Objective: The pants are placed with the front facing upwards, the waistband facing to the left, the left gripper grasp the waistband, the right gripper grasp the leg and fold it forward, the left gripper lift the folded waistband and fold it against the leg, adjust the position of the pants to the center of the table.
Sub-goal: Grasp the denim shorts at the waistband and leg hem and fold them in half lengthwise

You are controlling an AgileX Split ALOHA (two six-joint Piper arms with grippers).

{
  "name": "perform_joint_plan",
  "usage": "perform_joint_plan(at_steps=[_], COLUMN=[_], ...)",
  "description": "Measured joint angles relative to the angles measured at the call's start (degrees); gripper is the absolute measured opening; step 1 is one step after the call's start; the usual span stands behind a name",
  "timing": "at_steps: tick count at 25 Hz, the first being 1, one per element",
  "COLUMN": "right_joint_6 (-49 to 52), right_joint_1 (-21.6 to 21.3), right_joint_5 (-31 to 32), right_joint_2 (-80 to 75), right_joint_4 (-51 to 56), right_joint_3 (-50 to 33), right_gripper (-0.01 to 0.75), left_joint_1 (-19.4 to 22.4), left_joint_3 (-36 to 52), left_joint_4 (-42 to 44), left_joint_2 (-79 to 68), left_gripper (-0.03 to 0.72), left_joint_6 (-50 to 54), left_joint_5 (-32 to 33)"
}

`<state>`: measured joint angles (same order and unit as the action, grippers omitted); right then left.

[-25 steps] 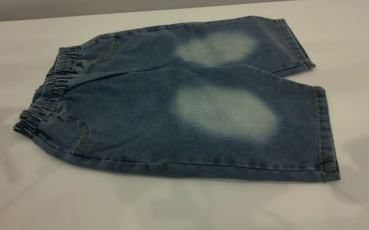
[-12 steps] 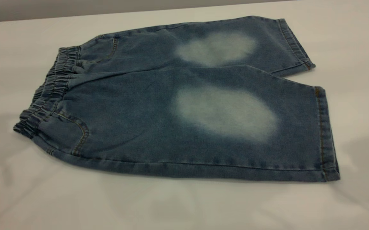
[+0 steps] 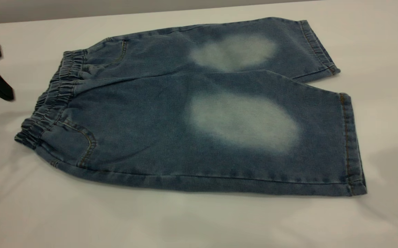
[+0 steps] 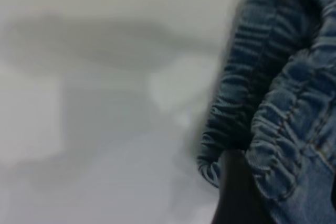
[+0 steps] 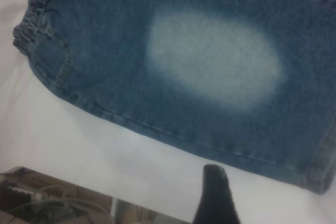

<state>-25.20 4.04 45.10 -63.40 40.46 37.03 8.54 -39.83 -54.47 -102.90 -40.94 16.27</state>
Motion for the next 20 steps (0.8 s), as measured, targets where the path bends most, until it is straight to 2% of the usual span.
perform_joint_plan(at_steps=[3, 8, 12, 20], right_joint_6=[0.0, 0.0, 0.0, 0.0], right_joint_1=[0.0, 0.0, 0.0, 0.0], right_joint_5=[0.0, 0.6, 0.5, 0.6], right_joint_2=[0.0, 0.0, 0.0, 0.0], right_joint_4=[0.0, 0.0, 0.0, 0.0], right_joint_3=[0.0, 0.0, 0.0, 0.0], right_gripper=[0.437, 0.437, 0.437, 0.437], left_joint_1=[0.0, 0.0, 0.0, 0.0], left_joint_3=[-1.0, -1.0, -1.0, 0.3], left_joint_4=[-7.9, -17.3, -18.0, -15.9], left_joint_2=[-5.6, -10.4, -10.7, -10.6], left_gripper=[0.383, 0.383, 0.383, 0.383], left_joint_6=[-7.9, -17.9, -19.3, -19.3], left_joint_5=[2.0, 0.4, -2.0, -1.5])
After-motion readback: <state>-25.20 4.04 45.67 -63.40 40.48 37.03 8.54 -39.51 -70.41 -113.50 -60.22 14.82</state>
